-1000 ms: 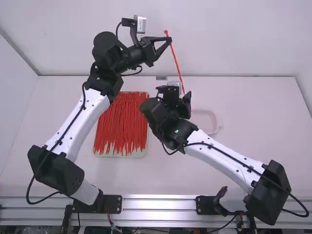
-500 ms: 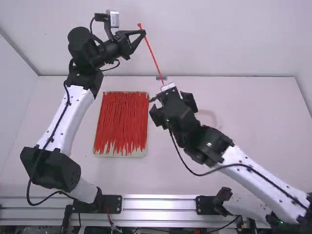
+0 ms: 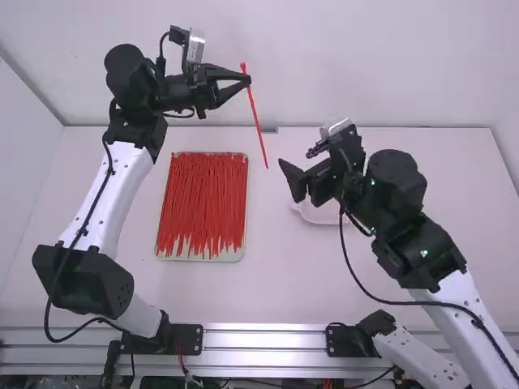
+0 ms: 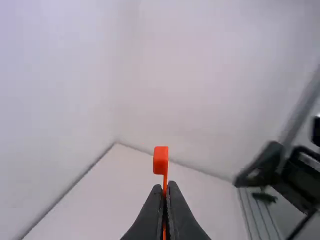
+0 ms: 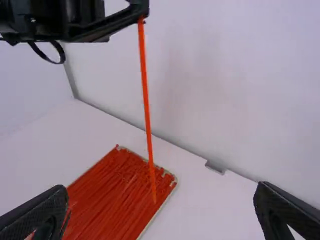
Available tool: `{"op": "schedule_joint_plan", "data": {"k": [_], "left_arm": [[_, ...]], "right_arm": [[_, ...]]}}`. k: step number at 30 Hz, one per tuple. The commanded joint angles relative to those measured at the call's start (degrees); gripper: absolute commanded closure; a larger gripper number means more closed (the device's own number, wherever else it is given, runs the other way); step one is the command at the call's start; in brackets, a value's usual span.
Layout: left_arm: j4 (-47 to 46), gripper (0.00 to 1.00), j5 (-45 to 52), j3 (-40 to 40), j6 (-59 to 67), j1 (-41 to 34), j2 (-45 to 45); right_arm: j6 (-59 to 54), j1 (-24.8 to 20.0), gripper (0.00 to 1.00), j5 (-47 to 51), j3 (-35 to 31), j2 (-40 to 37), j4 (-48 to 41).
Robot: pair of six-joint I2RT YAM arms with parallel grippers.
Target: Fasten the cable tie
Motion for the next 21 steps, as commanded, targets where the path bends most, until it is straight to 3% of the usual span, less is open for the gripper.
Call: {"op": "schedule_joint_plan", "data": {"k": [1,8,12,17,21], "left_arm": [[0.55,0.98,6.62,-0.11,0.66,-0.09,-0.09],[1.4,0.98,8.24,-0.11,1.11,-0.11,-0.09],[4.57,0.98,11.54,-0.11,0.39,-1.09,-0.09],[5.97,0.98,12.22,-0.11,-0.46,-2.05,-0.09],[5.46,0.98,11.61,-0.11,-0.55,-3.04,-0.09]], "right_arm": [[-1.53,-4.94,0.01,-16.5,1.05,2.05,1.55],[-5.99,-15.3,0.01,-43.28,1.05,9.38,9.38],[-3.08,-18.8,0.01,-54.8,1.05,14.01,17.0],[6.36,-20.59,0.02,-65.83,1.05,20.63,31.47],[14.62,-20.04,0.05,-69.09,1.05,24.63,42.6]]}}
